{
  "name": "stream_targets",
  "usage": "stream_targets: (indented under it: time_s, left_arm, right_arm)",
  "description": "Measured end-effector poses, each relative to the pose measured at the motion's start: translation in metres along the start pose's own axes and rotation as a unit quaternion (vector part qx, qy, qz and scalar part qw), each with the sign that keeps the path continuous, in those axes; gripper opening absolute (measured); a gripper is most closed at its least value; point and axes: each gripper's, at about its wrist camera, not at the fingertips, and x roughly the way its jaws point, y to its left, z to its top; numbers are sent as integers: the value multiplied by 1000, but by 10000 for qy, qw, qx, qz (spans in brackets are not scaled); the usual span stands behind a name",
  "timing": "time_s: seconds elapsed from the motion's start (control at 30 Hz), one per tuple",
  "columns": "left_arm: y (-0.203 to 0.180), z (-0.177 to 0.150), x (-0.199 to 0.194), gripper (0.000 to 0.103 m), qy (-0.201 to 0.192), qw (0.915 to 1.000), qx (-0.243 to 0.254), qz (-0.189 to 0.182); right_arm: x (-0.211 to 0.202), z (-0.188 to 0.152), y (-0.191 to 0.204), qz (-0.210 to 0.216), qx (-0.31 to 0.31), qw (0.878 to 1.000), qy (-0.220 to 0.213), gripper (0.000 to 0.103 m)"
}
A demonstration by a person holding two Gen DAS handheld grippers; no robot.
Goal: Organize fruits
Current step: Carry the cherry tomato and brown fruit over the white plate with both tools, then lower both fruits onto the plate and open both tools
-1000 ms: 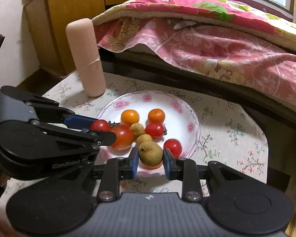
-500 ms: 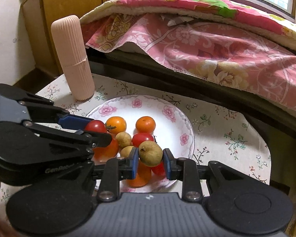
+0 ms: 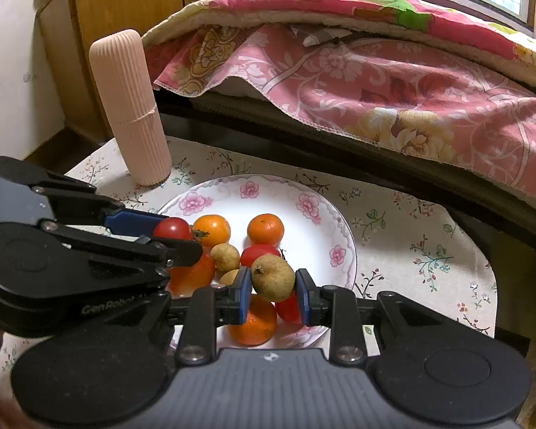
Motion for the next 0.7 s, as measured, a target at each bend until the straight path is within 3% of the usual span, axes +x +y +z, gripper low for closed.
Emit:
stream_targets:
  time_s: [0.7]
  left_arm:
    - [7,1,5,36,7,9997,-223,-80]
  right_arm:
    - [6,3,-4,-100,31,9999,-86,35]
